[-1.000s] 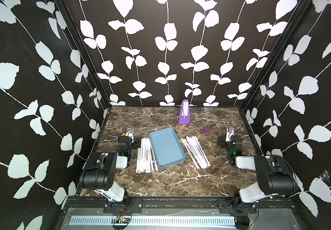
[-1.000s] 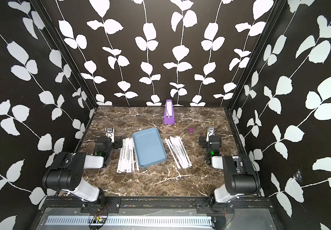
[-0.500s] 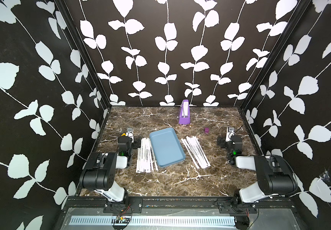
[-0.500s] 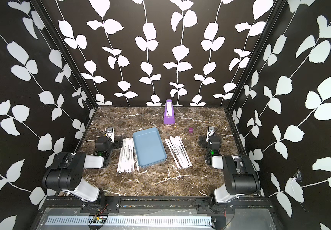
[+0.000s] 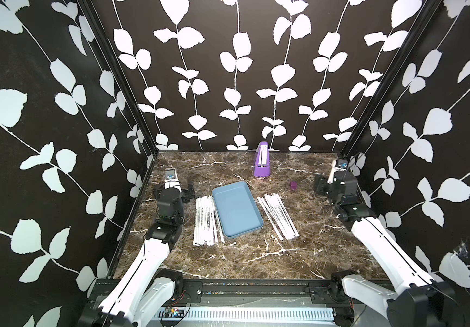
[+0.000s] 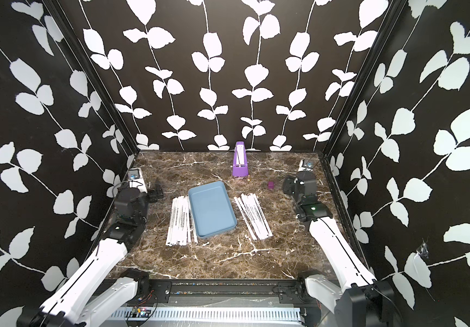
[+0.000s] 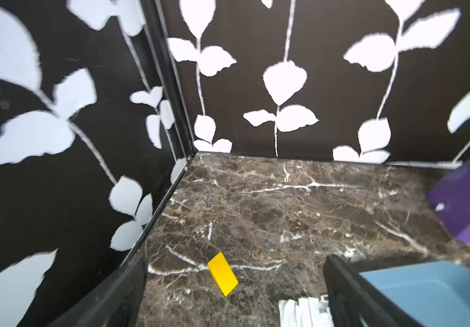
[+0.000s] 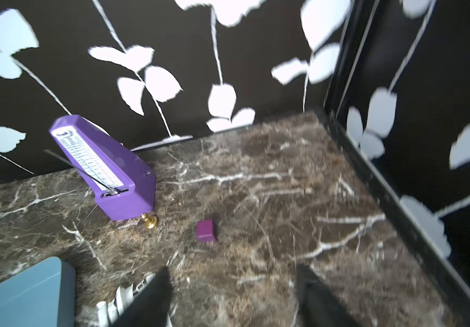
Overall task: Put the straws into the storage box
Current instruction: Pick up the straw from the center of the board.
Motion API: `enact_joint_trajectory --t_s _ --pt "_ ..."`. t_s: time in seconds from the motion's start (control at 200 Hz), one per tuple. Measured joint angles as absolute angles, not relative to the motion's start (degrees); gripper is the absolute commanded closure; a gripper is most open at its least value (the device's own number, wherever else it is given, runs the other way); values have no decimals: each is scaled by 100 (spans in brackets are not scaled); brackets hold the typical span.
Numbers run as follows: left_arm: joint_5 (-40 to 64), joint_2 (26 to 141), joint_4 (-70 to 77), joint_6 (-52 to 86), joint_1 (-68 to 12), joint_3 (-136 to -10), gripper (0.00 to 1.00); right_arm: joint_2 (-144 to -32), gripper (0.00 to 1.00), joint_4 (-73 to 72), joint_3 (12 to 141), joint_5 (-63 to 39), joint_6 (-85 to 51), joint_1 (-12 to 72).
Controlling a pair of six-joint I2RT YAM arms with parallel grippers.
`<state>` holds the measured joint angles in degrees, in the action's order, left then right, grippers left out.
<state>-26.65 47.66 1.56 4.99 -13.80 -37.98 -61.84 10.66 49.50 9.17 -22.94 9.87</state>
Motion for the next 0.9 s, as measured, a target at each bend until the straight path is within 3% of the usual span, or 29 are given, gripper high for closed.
enact_joint_trajectory --t_s 0.115,0.225,0.315,0.465,0.67,0.9 --pt "-2764 4519 -926 1041 -1378 -4414 1 -6171 47 2231 4993 777 -2655 1441" --pt "-2534 4261 -1632 1166 -1367 -4619 15 -6270 51 3210 5078 674 -2770 2123" --pt "-2082 4331 -2320 1363 -1367 -4941 20 -6429 58 3719 5103 637 -2808 2648" --pt "-1247 4646 -2832 1957 -1634 -4963 18 -7306 71 4091 5365 469 -2681 3393" --pt "-1068 5181 -3304 2641 -2871 -4534 13 -8552 72 4036 5863 126 -2467 3717" --pt "-976 5586 -3354 3009 -2987 -4532 14 -9441 74 3732 6396 -82 -2349 3935"
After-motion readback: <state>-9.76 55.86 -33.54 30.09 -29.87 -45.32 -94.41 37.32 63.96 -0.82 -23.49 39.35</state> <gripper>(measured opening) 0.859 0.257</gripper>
